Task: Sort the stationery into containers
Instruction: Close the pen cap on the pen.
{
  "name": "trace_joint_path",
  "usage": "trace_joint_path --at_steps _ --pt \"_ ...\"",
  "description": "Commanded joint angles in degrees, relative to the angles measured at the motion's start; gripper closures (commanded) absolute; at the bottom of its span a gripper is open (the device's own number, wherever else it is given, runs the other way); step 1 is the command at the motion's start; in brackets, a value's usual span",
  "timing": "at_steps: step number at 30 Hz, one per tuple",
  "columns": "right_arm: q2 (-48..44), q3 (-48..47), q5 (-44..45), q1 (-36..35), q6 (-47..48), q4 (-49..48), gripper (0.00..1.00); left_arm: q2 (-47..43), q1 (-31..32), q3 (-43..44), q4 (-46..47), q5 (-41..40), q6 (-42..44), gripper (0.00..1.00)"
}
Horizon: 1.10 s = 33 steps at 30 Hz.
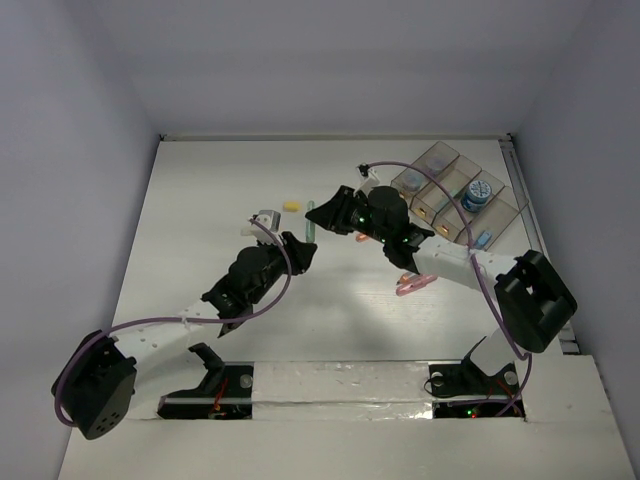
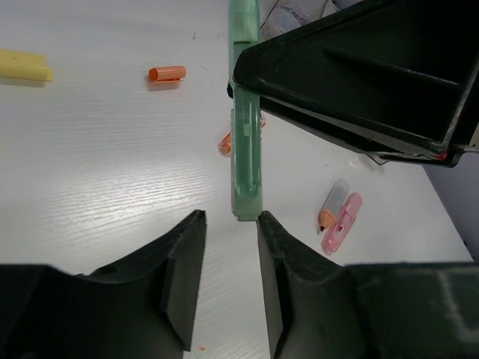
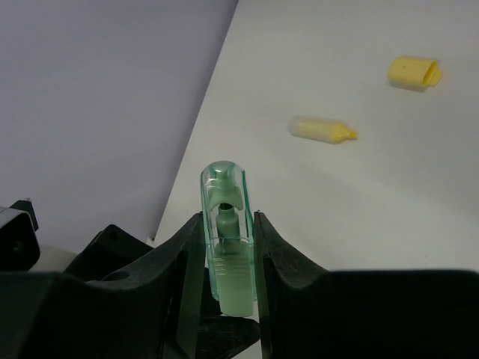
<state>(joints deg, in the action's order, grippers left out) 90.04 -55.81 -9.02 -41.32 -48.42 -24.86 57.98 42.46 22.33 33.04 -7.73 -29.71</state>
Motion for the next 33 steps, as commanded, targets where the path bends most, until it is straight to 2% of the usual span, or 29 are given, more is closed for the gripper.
trace_joint_path --at_steps 1,8,19,33 --pt "0.05 0.09 -0.12 -0.60 -0.27 -3.79 0.95 0.12 0.43 2.19 5.02 0.52 0.89 0.71" --pt "0.40 0.18 -0.13 -1.13 -0.44 -3.97 0.95 0.91 0.96 2.63 5.37 -0.18 1.24 0.86" --pt "0.93 1.49 0.66 -2.97 -0.53 -4.14 0.95 0.03 0.96 2.02 7.22 -2.55 0.98 1.00" --pt "-0.13 2.99 17.45 -12.20 6.23 1.92 0.94 -2.60 1.49 4.48 6.25 -7.30 2.12 1.00"
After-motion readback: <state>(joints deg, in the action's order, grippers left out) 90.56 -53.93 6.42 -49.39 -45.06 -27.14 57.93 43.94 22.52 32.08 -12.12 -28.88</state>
